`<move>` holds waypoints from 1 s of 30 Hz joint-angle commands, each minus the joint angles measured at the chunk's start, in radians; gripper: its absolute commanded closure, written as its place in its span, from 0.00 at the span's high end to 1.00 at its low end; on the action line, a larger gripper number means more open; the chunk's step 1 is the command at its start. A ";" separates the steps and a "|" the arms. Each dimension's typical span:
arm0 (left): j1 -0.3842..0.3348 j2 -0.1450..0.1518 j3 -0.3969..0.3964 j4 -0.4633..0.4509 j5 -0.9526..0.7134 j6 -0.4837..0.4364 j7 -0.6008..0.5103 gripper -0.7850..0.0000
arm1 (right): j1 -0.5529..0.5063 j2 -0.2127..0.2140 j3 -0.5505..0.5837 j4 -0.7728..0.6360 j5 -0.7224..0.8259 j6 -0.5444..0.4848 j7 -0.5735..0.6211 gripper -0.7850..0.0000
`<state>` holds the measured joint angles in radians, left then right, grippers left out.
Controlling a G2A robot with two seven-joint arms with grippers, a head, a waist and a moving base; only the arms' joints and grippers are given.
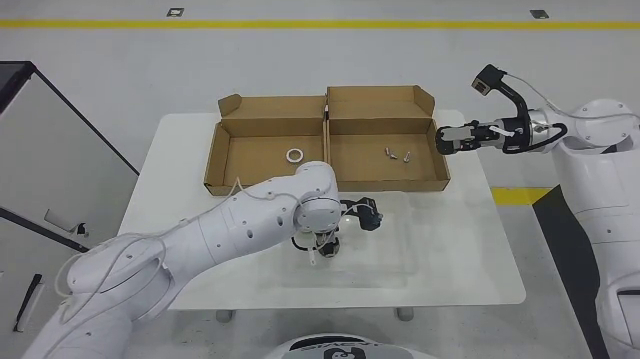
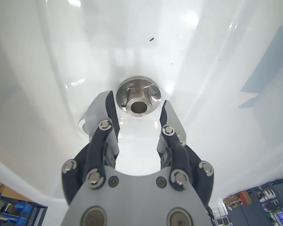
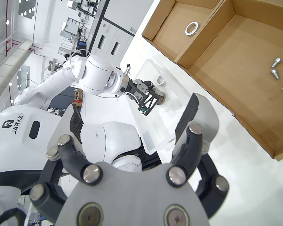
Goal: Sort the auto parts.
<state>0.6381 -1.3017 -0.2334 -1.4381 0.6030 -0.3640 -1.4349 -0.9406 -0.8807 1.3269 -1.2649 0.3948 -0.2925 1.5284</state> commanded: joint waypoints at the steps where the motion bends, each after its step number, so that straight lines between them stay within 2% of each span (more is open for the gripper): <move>1: 0.002 -0.002 0.000 0.005 0.002 0.001 -0.002 0.49 | 0.000 0.000 0.000 0.000 0.000 0.000 0.000 1.00; 30: 0.011 -0.023 -0.003 0.041 0.016 -0.009 -0.012 0.44 | 0.000 0.000 0.000 0.000 0.000 0.000 0.000 1.00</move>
<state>0.6503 -1.3241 -0.2367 -1.3960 0.6183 -0.3746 -1.4454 -0.9406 -0.8807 1.3269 -1.2649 0.3948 -0.2925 1.5284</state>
